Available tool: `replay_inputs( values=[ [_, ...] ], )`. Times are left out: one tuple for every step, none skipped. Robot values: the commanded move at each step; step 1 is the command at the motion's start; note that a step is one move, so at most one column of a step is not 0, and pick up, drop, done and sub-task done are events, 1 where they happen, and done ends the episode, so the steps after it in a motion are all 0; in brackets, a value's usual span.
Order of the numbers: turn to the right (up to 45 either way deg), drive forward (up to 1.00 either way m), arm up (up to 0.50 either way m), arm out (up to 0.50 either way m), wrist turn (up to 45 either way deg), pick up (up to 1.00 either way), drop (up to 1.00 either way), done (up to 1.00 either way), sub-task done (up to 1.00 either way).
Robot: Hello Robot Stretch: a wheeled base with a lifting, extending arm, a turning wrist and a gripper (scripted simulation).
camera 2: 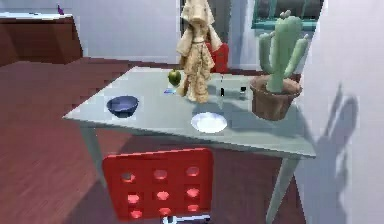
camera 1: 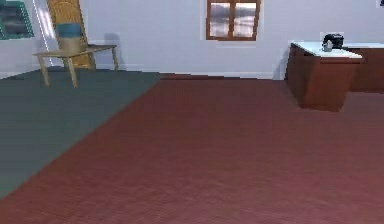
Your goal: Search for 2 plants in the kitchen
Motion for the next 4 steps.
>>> replay_inputs(
  values=[
    [0.0,0.60,0.00,0.00,0.0,0.00,0.00,0.00,0.00],
    [45.0,0.00,0.00,0.00,0.0,0.00,0.00,0.00,0.00],
    [6.0,0.00,0.00,0.00,0.0,0.00,0.00,0.00,0.00],
    [0.0,1.00,0.00,0.00,0.0,0.00,0.00,0.00,0.00]
  ],
)
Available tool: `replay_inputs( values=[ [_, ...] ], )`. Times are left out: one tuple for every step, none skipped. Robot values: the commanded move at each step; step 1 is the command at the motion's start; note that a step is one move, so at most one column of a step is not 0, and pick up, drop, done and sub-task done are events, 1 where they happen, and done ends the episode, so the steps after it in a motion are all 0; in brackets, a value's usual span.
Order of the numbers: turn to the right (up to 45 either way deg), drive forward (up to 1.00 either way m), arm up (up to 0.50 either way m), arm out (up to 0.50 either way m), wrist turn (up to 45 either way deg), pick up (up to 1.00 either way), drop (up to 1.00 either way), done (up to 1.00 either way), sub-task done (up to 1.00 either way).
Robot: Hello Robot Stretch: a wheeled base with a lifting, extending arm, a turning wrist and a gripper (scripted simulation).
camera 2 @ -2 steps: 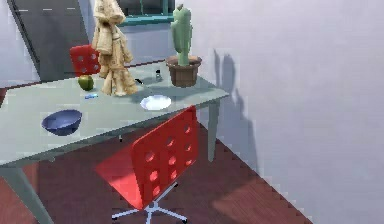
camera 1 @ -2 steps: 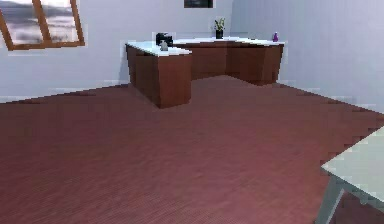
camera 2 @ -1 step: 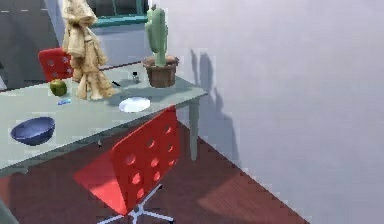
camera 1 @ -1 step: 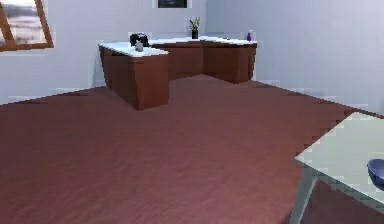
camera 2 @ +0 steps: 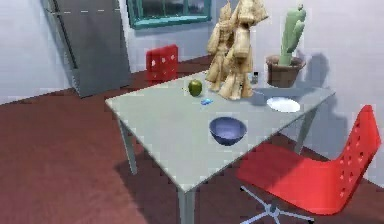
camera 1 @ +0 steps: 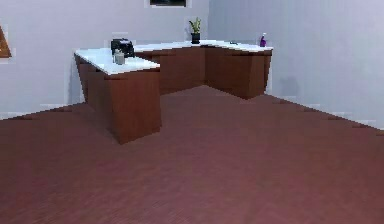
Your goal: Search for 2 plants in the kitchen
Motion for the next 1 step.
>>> replay_inputs(
  values=[
    [0.0,0.30,0.00,0.00,0.0,0.00,0.00,0.00,0.00]
  ],
)
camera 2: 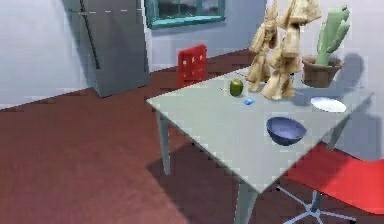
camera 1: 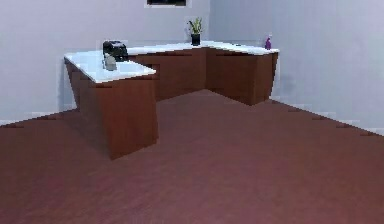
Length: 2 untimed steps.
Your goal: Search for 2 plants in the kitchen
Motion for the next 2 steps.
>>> replay_inputs(
  values=[
    [6.0,0.00,0.00,0.00,0.0,0.00,0.00,0.00,0.00],
    [0.0,1.00,0.00,0.00,0.0,0.00,0.00,0.00,0.00]
  ],
)
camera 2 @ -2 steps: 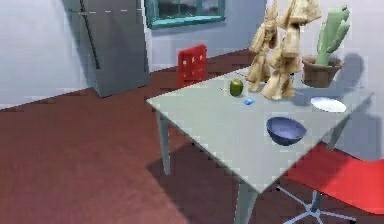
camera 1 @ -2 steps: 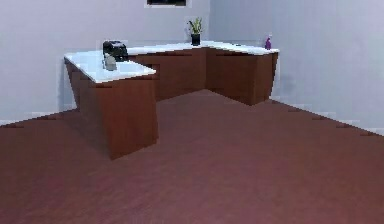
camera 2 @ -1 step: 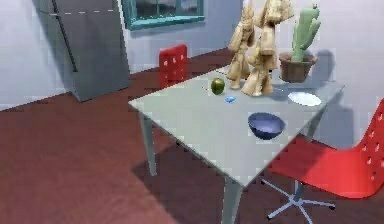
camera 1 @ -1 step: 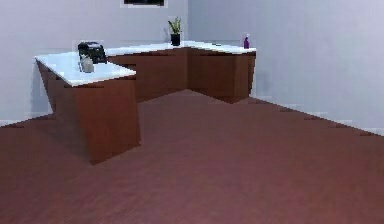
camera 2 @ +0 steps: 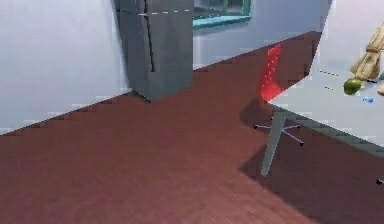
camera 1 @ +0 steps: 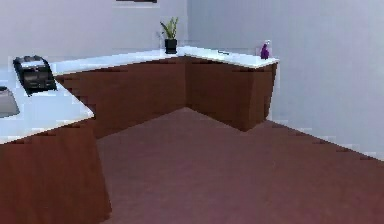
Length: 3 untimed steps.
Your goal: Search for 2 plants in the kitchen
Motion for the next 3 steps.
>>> replay_inputs(
  values=[
    [0.0,1.00,0.00,0.00,0.0,0.00,0.00,0.00,0.00],
    [9.0,0.00,0.00,0.00,0.0,0.00,0.00,0.00,0.00],
    [0.0,0.35,0.00,0.00,0.0,0.00,0.00,0.00,0.00]
  ],
)
